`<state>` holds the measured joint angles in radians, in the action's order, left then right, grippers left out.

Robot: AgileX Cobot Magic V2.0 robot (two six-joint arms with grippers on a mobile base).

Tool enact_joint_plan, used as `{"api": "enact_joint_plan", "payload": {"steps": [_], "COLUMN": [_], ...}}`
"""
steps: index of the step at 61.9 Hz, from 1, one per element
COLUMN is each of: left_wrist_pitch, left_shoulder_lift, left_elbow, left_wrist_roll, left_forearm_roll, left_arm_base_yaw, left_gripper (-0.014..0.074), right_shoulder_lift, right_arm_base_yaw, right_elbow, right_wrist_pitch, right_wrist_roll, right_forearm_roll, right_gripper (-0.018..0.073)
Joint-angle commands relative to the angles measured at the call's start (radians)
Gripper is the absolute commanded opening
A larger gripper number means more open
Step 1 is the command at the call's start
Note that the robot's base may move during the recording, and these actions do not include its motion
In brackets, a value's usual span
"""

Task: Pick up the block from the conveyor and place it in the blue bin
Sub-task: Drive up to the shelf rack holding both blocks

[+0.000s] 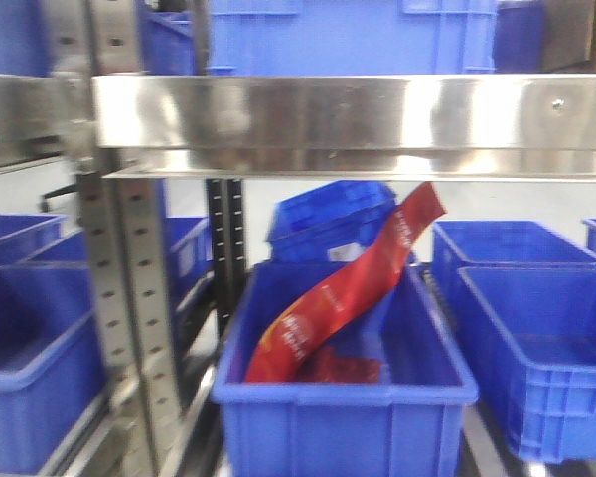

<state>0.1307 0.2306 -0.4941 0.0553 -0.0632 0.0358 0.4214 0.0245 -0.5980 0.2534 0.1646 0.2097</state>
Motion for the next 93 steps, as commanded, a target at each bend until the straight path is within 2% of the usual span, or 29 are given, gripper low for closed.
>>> {"api": "enact_joint_plan", "payload": {"steps": [1, 93], "left_wrist_pitch": [-0.016, -0.016], "left_shoulder_lift": [-0.005, -0.005], "left_elbow": [0.000, 0.000], "left_wrist_roll": [0.001, 0.001], "left_forearm_roll": [0.002, 0.002], "left_arm_base_yaw": [-0.003, -0.003], "left_gripper": [-0.0111, -0.0111], "right_shoulder_lift": [-0.002, -0.002], "right_arm_base_yaw": [-0.001, -0.001], "right_elbow": [0.000, 0.000], "right_wrist_pitch": [-0.025, -0.025], "right_wrist_roll": [0.002, 0.002], "right_forearm_roll": [0.000, 0.000], "right_gripper": [-0.0162, -0.0162]}}
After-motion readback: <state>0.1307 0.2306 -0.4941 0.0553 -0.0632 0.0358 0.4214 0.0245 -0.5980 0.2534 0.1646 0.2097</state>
